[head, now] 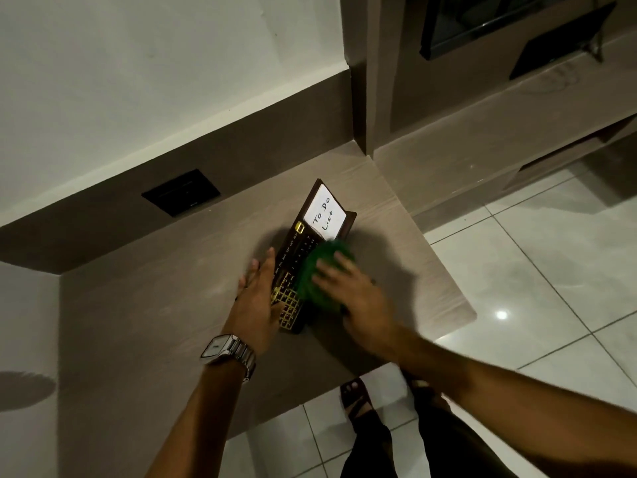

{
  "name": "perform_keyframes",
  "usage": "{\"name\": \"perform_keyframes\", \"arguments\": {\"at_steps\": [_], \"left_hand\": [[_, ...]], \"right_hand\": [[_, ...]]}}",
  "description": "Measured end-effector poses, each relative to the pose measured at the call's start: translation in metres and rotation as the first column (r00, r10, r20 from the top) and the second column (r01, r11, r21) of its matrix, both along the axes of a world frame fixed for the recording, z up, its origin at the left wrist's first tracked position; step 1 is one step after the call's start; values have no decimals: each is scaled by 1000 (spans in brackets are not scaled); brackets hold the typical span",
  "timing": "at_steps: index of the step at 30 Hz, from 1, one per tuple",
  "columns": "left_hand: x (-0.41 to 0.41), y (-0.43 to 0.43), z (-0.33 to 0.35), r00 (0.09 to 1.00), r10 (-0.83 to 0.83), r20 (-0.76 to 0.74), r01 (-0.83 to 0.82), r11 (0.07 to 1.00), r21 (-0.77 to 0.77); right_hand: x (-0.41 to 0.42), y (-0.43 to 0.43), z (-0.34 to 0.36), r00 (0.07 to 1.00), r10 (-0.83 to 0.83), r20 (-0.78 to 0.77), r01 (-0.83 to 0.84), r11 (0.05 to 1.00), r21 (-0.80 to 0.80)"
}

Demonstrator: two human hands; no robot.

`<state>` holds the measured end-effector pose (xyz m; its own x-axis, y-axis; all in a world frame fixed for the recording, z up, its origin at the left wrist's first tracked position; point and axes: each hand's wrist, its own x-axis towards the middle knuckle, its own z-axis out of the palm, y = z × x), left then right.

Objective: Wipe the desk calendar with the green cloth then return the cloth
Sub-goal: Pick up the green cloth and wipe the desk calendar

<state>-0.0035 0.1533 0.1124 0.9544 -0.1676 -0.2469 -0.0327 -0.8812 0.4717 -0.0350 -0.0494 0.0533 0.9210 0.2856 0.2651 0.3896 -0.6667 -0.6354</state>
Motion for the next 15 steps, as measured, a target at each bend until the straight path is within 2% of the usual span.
{"name": "perform_keyframes", "arguments": {"at_steps": [2, 4, 7, 9, 11, 15], "left_hand": [[-2, -1, -1, 999, -27, 32, 27, 1000, -3], [-1, -1, -1, 998, -55, 42, 54, 998, 13], [2, -1, -3, 997, -70, 32, 69, 997, 37], [2, -1, -4, 998, -55, 13, 54, 998, 35], [3, -2, -3, 1000, -26, -12, 26, 999, 33], [3, -4, -2, 999, 2, -32, -1, 1000, 28]], "right_hand": [[38, -16, 17, 969, -238, -58, 243, 964, 110], [76, -19, 31, 946, -321, -53, 325, 935, 141], [104, -8, 31, 969, -246, -40, 249, 962, 117], [98, -3, 19, 940, -305, -154, 325, 938, 124], [77, 1, 5, 896, -376, -237, 396, 917, 43], [25, 20, 0, 937, -202, -286, 209, 978, -8]]}}
